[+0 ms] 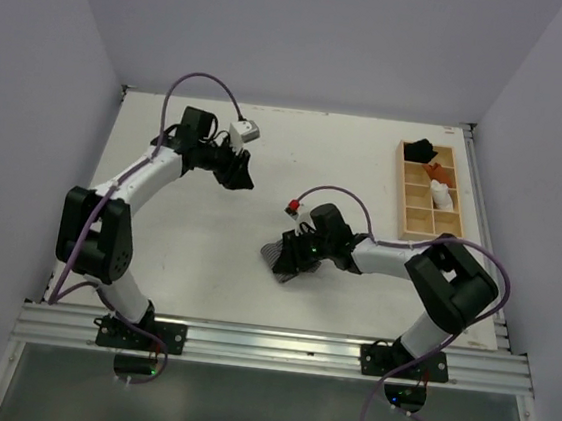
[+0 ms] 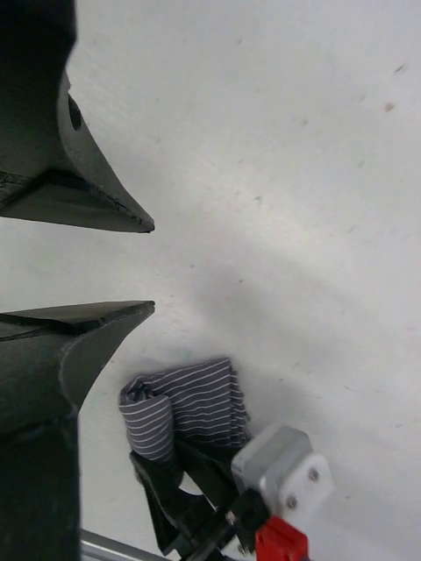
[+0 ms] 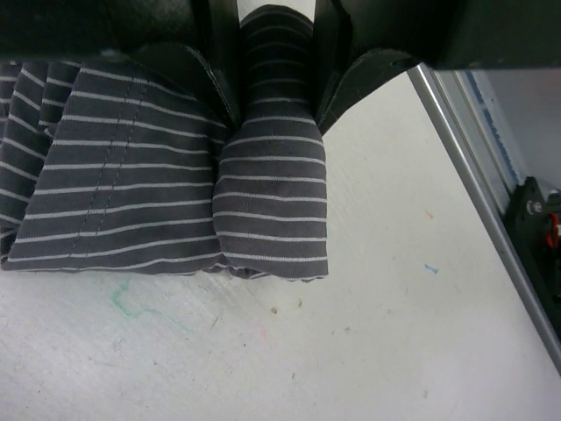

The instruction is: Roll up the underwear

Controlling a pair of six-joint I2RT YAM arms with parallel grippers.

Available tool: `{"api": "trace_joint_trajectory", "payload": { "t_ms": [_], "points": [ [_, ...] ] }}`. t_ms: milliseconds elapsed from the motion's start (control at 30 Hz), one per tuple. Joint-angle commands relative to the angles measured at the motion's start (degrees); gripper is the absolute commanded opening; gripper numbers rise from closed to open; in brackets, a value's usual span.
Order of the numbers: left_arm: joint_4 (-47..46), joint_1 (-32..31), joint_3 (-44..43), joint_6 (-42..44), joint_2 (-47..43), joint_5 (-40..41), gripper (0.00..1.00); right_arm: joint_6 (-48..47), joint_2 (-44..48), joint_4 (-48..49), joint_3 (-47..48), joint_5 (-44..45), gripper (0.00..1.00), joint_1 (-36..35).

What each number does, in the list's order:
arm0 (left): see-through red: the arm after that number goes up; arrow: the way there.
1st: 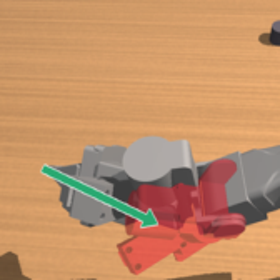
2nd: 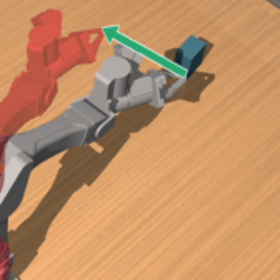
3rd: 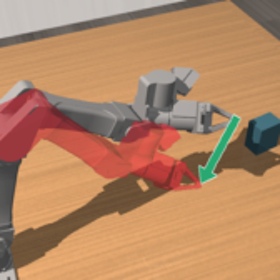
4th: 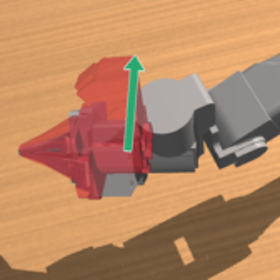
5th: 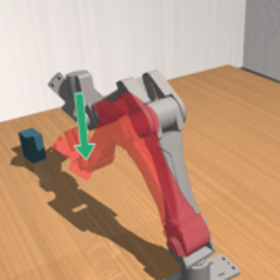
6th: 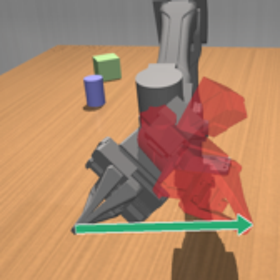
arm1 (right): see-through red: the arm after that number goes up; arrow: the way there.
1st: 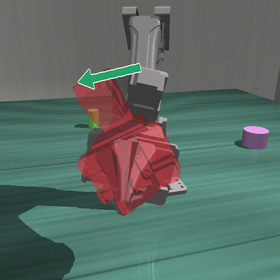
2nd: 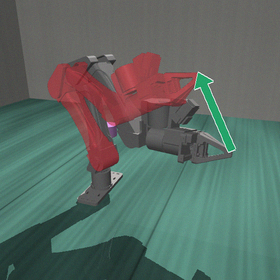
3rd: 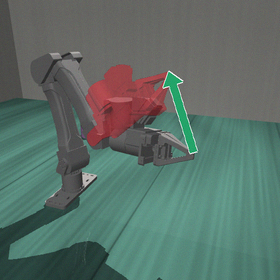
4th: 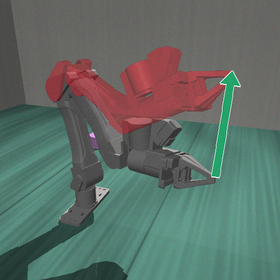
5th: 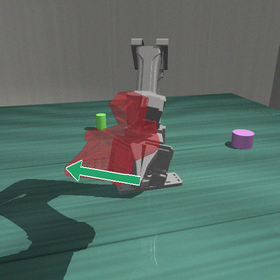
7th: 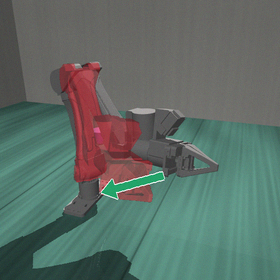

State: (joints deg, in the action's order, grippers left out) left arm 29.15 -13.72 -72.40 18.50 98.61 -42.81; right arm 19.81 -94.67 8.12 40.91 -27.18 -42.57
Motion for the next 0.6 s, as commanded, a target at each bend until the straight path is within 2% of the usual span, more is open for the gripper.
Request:
{"api": "trace_joint_trajectory", "payload": {
  "t_ms": [0,67,167,200,233,300,333,367,400,500,567],
  "points": [
    [-11.38,0.44,-2.12,-5.74,-6.14,2.8,0.41,1.72,-3.67,1.53,-3.46,-4.54,0.19,1.7],
    [-14.9,0.71,-4.93,-10.64,-5.88,2.73,0.4,1.98,-4.81,3.38,-4.07,-7.26,0.19,1.96],
    [-17.37,1.32,-10.63,-16.81,-3.52,-2.97,0.38,3.3,-7.62,6.9,-3.99,-13.31,0.2,2.14],
    [-17.98,1.67,-11.35,-17.09,-2.12,-7.94,0.37,4.52,-8.07,9.52,-4.69,-14.3,0.2,2.22],
    [-17.98,1.67,-11.79,-16.57,-1.41,-9.65,0.35,5.23,-8.42,11.11,-5.22,-15.0,0.2,2.22],
    [-17.46,1.5,-10.49,-10.71,-0.87,-14.82,0.29,6.89,-9.21,15.14,-6.97,-16.85,0.21,2.49],
    [-15.19,1.15,-9.17,-7.55,-1.4,-14.94,0.29,7.69,-9.56,16.56,-7.59,-17.55,0.21,2.66],
    [-13.78,-0.16,-6.64,-0.64,-2.01,-15.2,0.31,8.22,-10.0,17.62,-8.73,-18.08,0.21,2.93],
    [-9.33,-1.04,-5.48,3.08,-3.23,-12.68,0.32,9.27,-10.87,20.24,-9.26,-19.3,0.21,3.01],
    [-6.04,-4.03,-1.36,10.31,-3.86,-10.72,0.31,10.94,-13.33,24.2,-11.19,-20.54,0.21,3.45],
    [0.71,-4.91,-0.9,17.22,-2.9,-11.77,0.31,12.52,-14.74,27.02,-12.07,-21.51,0.22,3.54]
  ]
}}
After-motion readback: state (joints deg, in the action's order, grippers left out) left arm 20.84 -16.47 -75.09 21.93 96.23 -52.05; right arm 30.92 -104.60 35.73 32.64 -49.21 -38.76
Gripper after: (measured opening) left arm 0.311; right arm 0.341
